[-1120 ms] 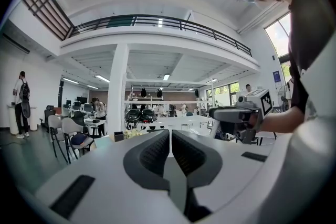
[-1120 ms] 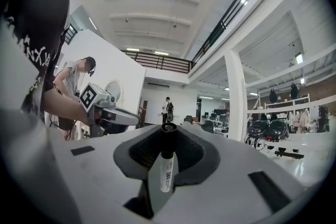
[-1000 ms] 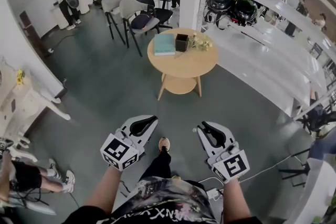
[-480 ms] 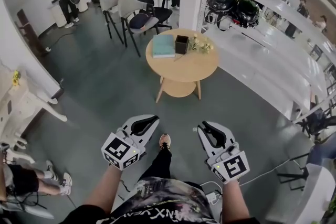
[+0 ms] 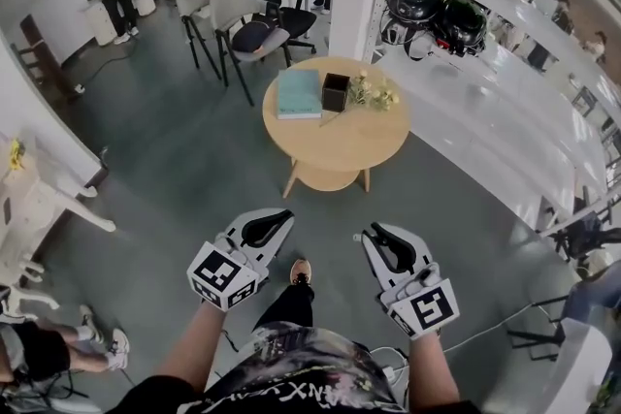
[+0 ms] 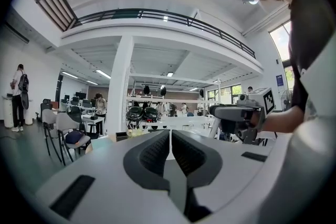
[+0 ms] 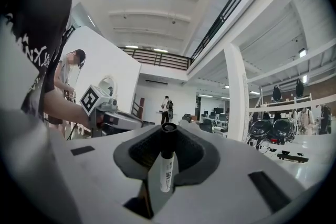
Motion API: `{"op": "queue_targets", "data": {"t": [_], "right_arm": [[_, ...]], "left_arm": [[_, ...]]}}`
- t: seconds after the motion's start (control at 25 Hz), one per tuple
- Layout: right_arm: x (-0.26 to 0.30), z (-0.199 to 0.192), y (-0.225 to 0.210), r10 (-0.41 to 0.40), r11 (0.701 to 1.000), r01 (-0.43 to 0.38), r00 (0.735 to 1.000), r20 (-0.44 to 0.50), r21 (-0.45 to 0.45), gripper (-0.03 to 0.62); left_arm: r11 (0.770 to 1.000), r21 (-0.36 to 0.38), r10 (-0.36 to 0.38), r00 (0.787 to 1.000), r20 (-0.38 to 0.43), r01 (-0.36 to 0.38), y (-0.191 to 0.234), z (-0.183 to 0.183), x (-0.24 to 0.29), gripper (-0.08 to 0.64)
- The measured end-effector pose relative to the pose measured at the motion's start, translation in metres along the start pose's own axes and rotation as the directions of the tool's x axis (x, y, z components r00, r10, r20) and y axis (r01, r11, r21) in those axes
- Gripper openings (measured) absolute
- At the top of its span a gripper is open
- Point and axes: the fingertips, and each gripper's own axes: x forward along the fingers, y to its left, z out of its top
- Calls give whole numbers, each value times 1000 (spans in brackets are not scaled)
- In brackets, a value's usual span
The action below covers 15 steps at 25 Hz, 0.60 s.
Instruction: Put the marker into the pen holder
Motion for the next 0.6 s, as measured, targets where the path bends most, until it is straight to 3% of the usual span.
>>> {"op": "queue_targets", "data": {"t": [0.6], "right_arm": [[115, 8, -98, -13, 999, 14, 999, -43, 29, 66]], "left_arm": [[998, -55, -31, 999, -32, 29, 116, 14, 94, 31]]}}
